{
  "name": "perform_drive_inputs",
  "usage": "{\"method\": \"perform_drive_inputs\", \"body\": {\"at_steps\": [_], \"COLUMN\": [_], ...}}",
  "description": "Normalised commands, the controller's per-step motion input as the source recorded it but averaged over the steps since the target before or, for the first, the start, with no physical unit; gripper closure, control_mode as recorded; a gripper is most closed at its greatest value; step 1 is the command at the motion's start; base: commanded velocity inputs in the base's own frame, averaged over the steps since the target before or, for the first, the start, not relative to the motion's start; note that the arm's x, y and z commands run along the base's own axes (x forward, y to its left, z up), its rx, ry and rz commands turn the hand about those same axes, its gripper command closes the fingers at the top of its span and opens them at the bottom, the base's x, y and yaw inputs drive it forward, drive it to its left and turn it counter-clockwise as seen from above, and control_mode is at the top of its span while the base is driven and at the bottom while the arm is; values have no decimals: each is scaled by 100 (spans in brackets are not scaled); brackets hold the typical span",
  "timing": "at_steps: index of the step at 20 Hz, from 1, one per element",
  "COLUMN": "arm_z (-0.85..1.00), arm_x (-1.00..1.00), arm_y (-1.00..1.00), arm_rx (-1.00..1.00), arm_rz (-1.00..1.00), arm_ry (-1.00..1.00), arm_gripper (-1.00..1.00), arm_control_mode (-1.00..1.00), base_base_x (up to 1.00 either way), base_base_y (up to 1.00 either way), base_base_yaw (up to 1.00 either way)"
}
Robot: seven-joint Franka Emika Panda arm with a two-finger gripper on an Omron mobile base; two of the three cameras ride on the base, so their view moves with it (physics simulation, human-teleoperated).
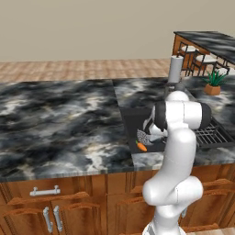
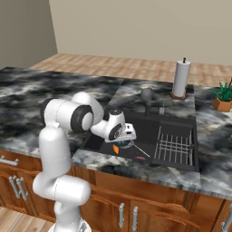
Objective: Pick the teapot and strainer and place them in the sink. Then turn on the water.
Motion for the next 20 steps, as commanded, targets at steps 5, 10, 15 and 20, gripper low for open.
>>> {"method": "perform_drive_inputs", "body": {"at_steps": [5,10,15,20], "arm_z": [-21,-1,-2,-4], "arm_x": [0,0,0,0], "arm_y": [-1,-3,-7,-1], "arm_rx": [1,4,2,0], "arm_rz": [14,24,23,14], "arm_ry": [-1,-2,0,3], "arm_gripper": [100,100,100,100], "arm_control_mode": [-100,-100,-100,-100], "base_base_x": [0,0,0,0], "base_base_y": [0,0,0,0], "base_base_yaw": [0,0,0,0]}}
